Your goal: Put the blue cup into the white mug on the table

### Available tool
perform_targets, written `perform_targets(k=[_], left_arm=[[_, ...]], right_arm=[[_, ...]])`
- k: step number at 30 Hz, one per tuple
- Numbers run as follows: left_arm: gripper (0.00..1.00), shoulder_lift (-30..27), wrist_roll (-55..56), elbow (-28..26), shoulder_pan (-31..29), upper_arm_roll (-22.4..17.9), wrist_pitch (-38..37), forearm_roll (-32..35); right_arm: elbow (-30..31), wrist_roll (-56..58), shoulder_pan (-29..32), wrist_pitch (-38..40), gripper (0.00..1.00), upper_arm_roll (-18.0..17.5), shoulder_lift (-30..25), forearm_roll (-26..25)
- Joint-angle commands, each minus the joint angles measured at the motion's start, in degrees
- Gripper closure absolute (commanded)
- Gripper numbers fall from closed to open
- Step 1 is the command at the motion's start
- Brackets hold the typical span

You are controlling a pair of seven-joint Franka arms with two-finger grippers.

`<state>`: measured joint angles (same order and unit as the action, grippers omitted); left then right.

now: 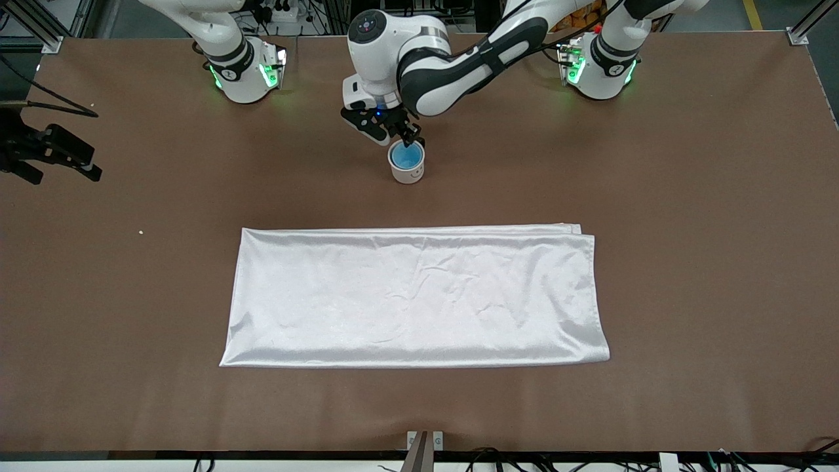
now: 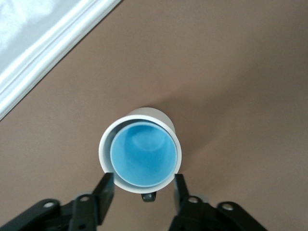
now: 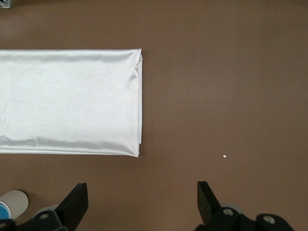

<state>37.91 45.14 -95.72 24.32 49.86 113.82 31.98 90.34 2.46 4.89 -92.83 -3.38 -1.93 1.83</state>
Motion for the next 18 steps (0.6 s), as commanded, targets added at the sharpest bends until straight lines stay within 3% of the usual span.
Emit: perform_targets(k=[1,9,18], left_arm=[[0.0,-2.58,0.91,0.36,-1.37,1.46,-3.42,1.5],[0.0,-8.2,-2.87,0.71,-6.39,4.54,-9.05,-2.79],[0.0,-20.32,-10.32,0.71,-6.39,-3.62,-12.74,-14.74]], right_arm=[[-1.48,0.7,0.38,1.33,0.0,-0.49,0.7,-1.39],[-1.13,0.62,0.21,1.16,0.0,-0.4,0.61,-1.57],[-1.04,0.7,0.3,1.07,0.0,-0.4,0.7,-1.57]])
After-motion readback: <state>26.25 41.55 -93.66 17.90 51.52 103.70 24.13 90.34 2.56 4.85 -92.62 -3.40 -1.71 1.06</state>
